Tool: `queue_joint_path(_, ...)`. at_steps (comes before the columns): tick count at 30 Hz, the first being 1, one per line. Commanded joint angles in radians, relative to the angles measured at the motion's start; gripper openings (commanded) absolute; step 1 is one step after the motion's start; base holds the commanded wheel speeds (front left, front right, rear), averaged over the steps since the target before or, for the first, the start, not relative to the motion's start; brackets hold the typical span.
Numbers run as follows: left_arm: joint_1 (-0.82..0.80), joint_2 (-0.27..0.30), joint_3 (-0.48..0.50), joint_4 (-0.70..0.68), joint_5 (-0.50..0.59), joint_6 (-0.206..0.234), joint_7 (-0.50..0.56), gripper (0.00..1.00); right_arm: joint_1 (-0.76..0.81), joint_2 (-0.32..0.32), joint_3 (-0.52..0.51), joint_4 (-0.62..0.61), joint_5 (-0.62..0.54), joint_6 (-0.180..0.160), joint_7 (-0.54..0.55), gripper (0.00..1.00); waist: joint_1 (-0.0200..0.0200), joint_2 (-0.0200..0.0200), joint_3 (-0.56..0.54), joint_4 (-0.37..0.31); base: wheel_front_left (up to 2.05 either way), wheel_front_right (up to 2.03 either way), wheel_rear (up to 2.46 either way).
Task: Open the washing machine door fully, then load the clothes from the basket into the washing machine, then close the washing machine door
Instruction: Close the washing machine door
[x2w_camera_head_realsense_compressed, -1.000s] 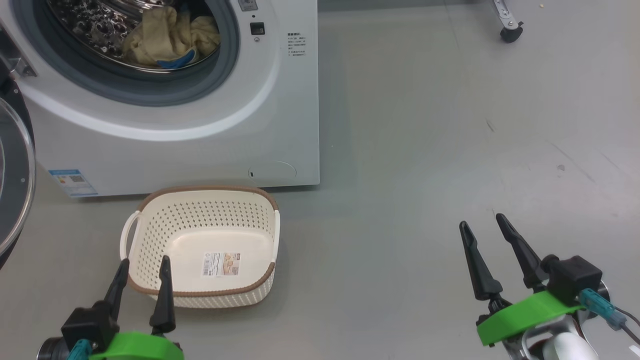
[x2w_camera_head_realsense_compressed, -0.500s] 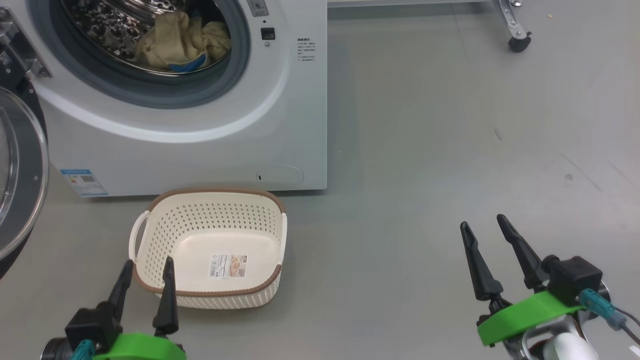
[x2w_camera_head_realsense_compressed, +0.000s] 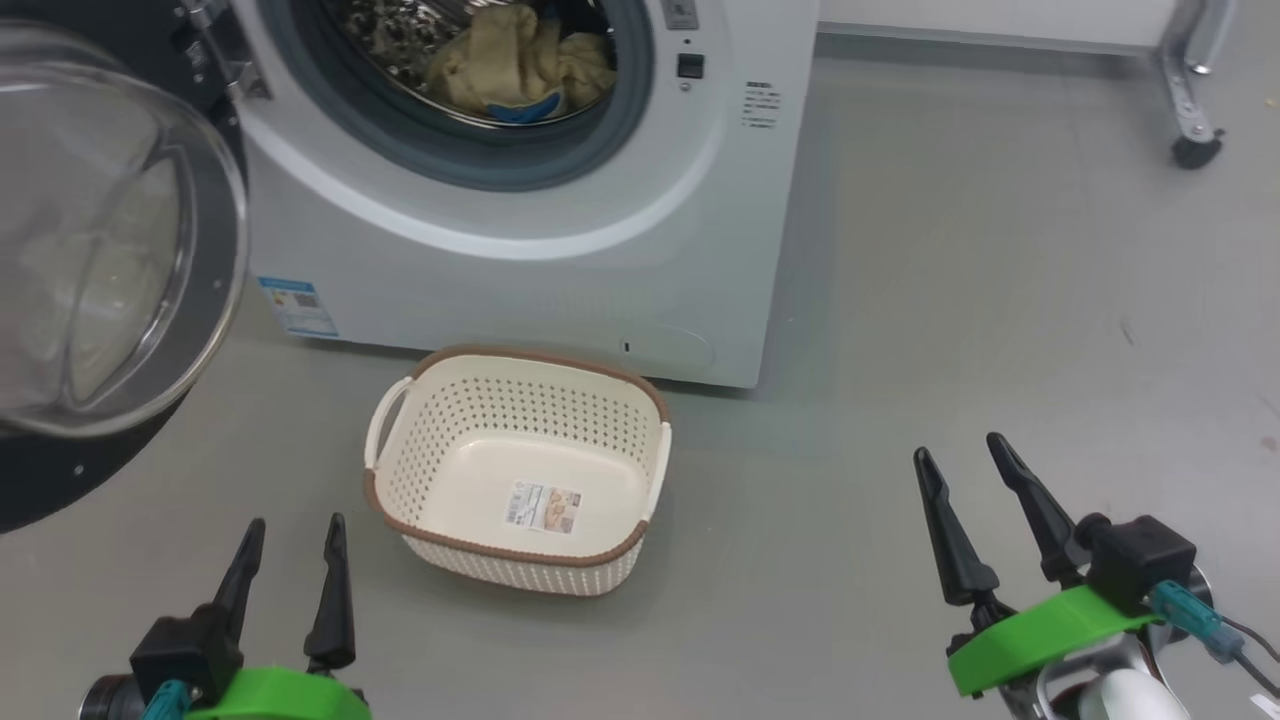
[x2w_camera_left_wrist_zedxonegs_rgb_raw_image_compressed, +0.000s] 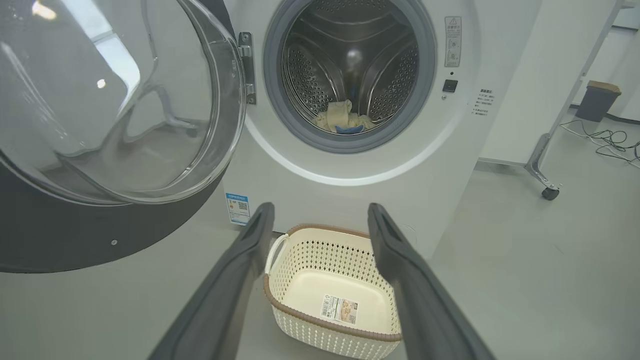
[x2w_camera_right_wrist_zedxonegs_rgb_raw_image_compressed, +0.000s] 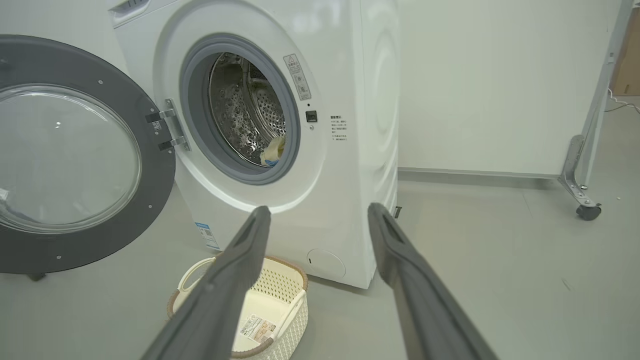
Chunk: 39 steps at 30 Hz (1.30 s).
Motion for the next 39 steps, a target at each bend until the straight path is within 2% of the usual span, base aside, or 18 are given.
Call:
queue_joint_path(1, -0.034, 0.021, 0.037, -0.035, 0.005, 0.002, -0.014, 1.00, -0.023, -0.001, 0.028, -0.031, 0.004, -0.003, -0.007, 1.00, 0.0000, 0.0000, -0.004, 0.068, 0.00, 0.00, 0.00)
queue_joint_path(13, -0.015, 0.043, 0.033, -0.058, 0.004, 0.011, 0.001, 1.00, -0.025, 0.006, 0.055, -0.016, 0.014, -0.003, -0.007, 1.00, 0.0000, 0.0000, -0.017, 0.237, 0.00, 0.00, 0.00)
queue_joint_path(25, 0.001, 0.061, 0.027, -0.086, -0.005, 0.014, 0.026, 1.00, -0.018, 0.016, 0.074, -0.003, 0.022, -0.003, -0.007, 1.00, 0.0000, 0.0000, -0.040, 0.349, 0.00, 0.00, 0.00)
queue_joint_path(29, 0.005, 0.069, 0.030, -0.091, -0.010, 0.017, 0.031, 1.00, -0.016, 0.020, 0.074, -0.001, 0.024, -0.003, -0.007, 1.00, 0.0000, 0.0000, -0.046, 0.375, 0.00, 0.00, 0.00)
queue_joint_path(39, 0.026, 0.077, 0.051, -0.119, -0.023, 0.040, 0.023, 1.00, -0.039, 0.025, 0.098, 0.011, 0.025, -0.003, -0.007, 1.00, 0.0000, 0.0000, -0.033, 0.384, 0.00, 0.00, 0.00)
